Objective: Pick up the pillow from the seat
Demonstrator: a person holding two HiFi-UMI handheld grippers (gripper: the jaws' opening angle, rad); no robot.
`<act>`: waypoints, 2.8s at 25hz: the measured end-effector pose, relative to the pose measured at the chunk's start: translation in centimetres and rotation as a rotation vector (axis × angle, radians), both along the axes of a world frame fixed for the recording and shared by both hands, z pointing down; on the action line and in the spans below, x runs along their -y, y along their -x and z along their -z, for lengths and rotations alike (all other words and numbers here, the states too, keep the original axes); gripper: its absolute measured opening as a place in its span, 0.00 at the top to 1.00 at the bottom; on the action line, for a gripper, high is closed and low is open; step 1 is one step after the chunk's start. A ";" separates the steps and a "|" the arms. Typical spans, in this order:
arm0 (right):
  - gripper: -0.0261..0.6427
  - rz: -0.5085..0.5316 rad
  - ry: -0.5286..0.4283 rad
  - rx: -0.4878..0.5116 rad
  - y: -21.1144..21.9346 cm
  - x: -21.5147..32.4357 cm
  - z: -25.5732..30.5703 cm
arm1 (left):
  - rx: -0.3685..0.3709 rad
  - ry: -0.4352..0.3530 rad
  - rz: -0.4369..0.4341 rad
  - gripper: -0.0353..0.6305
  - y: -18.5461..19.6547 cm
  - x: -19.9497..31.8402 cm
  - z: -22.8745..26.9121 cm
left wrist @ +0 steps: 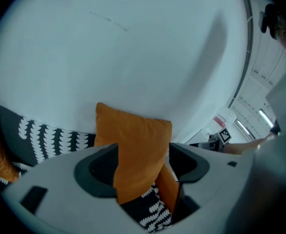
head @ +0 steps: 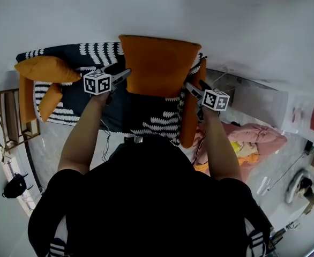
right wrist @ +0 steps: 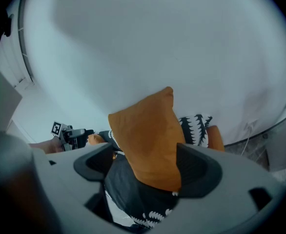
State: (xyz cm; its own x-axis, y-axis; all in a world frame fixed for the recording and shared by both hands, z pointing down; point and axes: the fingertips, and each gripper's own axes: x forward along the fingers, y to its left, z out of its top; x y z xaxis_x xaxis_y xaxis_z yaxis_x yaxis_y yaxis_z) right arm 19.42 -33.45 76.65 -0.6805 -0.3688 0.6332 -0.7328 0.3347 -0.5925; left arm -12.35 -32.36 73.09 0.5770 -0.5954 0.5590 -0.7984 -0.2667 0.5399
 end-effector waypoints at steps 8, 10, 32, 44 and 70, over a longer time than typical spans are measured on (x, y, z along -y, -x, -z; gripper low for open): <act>0.36 0.046 0.004 -0.033 0.1 1.4 -2.0 | 0.018 0.029 0.021 0.45 0.2 1.0 -2.6; 0.36 0.056 -0.003 -0.035 0.5 2.2 -2.0 | 0.026 0.028 0.021 0.45 0.2 1.4 -2.9; 0.36 0.027 -0.019 -0.035 2.2 7.2 -3.9 | 0.027 0.079 0.133 0.44 2.6 5.4 -7.6; 0.35 -0.018 -0.025 -0.018 2.5 9.6 -4.8 | 0.019 0.077 0.135 0.40 3.2 7.5 -8.9; 0.32 0.040 -0.050 0.048 6.3 14.4 -5.8 | -0.047 0.068 0.056 0.37 1.8 10.8 -11.3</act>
